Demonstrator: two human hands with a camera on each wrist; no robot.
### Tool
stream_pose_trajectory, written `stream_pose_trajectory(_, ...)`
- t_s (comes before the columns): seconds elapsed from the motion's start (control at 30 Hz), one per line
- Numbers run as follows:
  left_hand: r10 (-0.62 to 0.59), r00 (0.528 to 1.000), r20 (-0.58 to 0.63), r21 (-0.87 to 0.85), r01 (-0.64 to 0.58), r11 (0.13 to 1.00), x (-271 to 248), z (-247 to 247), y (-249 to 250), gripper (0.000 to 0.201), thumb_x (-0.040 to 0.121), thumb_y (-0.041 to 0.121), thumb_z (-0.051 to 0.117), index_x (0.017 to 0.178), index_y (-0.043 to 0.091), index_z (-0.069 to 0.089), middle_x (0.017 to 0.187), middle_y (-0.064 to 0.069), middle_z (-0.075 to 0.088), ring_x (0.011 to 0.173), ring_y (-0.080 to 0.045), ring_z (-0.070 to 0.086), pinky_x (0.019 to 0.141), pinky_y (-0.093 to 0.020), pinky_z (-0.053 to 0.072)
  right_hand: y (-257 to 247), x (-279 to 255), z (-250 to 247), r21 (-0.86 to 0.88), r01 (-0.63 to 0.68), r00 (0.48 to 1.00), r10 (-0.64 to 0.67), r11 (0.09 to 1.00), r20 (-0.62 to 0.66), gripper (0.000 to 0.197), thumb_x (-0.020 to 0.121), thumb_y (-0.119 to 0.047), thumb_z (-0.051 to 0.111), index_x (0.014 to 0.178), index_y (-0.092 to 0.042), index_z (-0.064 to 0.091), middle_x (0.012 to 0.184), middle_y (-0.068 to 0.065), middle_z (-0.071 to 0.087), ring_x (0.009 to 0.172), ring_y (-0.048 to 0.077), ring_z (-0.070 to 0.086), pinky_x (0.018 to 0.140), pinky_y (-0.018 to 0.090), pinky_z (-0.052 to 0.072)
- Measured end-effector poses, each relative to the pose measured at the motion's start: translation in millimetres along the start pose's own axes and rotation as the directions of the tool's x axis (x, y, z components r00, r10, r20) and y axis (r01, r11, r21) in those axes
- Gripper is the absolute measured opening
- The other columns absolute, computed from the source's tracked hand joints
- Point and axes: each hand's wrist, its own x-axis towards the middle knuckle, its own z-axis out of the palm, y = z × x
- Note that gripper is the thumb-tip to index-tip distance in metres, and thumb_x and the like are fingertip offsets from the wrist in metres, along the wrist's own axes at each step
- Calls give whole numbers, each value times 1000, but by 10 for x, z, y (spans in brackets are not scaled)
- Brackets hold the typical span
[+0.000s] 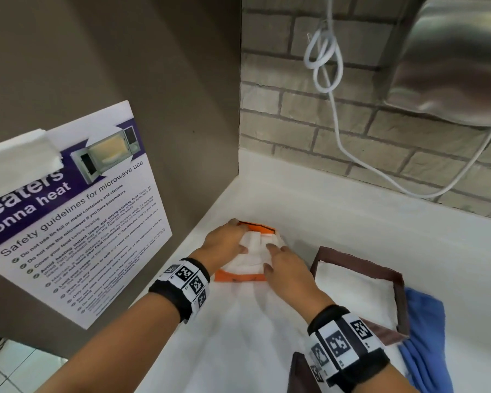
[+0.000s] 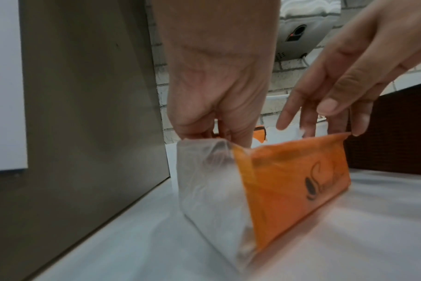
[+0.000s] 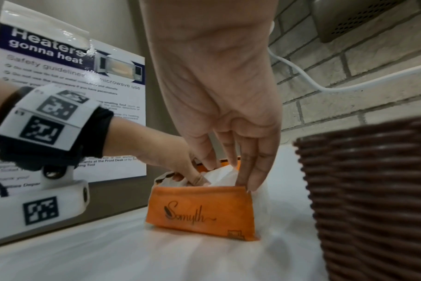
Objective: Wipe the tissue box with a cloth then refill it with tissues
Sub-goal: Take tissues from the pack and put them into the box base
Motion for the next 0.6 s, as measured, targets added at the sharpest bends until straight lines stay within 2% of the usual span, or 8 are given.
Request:
stream_pose_trajectory(0.13, -13, 995, 97, 7, 13, 1000, 10, -23, -28, 48, 79, 31, 71, 123, 22, 54, 120, -1, 51, 112, -23, 51, 88, -35, 47, -41, 89, -57, -5, -33, 997, 33, 999, -66, 45, 95, -21, 46, 138, -13, 36, 124, 12, 43, 106, 28, 53, 76, 29, 43)
stream_pose_trajectory(0.2, -21, 988, 151, 25, 17, 1000, 9, -27, -16, 51, 76, 33, 73, 121, 22, 52, 119, 0, 55, 108, -22, 53, 84, -32, 47, -50, 165, -62, -16, 8, 996, -10, 1000, -92, 44, 92, -16, 50, 135, -13, 40, 125, 11, 43, 107, 28, 51, 82, 30, 44)
stream_pose_trajectory(0.27, -42, 977, 207, 5, 42, 999, 12, -53, 11, 52, 75, 33, 74, 119, 21, 50, 109, 2, 60, 92, -20, 61, 74, -29, 47, -45, 258, -51, -44, 61, 996, -63, 997, -64, 46, 89, -11, 52, 134, -14, 42, 129, 9, 44, 111, 28, 47, 88, 32, 43)
stream_pose_trajectory(0.33, -58, 966, 253, 19, 55, 998, 34, -87, 43, 49, 74, 33, 75, 115, 18, 50, 90, 4, 61, 74, -18, 63, 68, -29, 48, -40, 336, -35, -72, 64, 998, -65, 995, 0, 51, 87, -7, 52, 136, -15, 40, 132, 7, 43, 114, 28, 44, 88, 34, 43)
stream_pose_trajectory(0.37, -62, 959, 276, 45, 51, 998, 54, -99, 58, 47, 74, 34, 75, 111, 16, 52, 84, 5, 62, 70, -18, 63, 67, -29, 50, -41, 366, -23, -93, 57, 998, -55, 994, 26, 52, 87, -6, 53, 136, -15, 39, 133, 8, 43, 115, 29, 42, 89, 34, 43)
stream_pose_trajectory(0.5, -95, 921, 378, 94, 63, 994, 116, -127, 104, 44, 71, 39, 78, 104, 13, 64, 96, -3, 72, 84, -21, 69, 82, -34, 56, -25, 428, 68, -156, 33, 998, -26, 987, 50, 57, 85, -12, 59, 137, -15, 36, 135, 7, 42, 119, 30, 40, 93, 35, 40)
stream_pose_trajectory(0.53, -96, 917, 386, 94, 64, 994, 127, -135, 109, 43, 71, 39, 78, 102, 13, 65, 93, -2, 72, 82, -19, 67, 82, -33, 56, -20, 436, 93, -159, 22, 999, -15, 987, 46, 57, 85, -13, 59, 137, -15, 36, 136, 6, 43, 120, 30, 39, 94, 35, 38)
stream_pose_trajectory(0.6, -93, 918, 385, 81, 67, 994, 152, -150, 114, 33, 70, 35, 79, 93, 16, 65, 79, 2, 67, 69, -14, 63, 73, -27, 55, -24, 444, 126, -159, 2, 999, 4, 987, 34, 56, 85, -15, 59, 136, -16, 36, 136, 4, 43, 122, 30, 37, 95, 34, 38)
